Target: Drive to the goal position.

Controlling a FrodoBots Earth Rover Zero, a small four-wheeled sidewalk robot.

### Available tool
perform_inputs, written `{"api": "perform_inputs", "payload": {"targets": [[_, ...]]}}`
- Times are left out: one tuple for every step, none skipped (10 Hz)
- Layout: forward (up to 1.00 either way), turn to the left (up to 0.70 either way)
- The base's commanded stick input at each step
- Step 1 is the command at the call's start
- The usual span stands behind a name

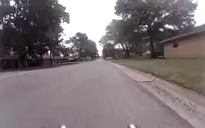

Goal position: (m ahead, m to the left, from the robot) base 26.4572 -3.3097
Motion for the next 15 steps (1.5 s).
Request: {"api": "perform_inputs", "payload": {"targets": [[1.00,0.00],[1.00,0.00],[1.00,0.00],[1.00,0.00],[1.00,-0.03],[1.00,-0.24],[1.00,-0.40],[1.00,-0.39],[1.00,-0.22],[1.00,0.00],[1.00,0.00],[1.00,0.00],[1.00,0.00],[1.00,0.00],[1.00,0.00]]}}
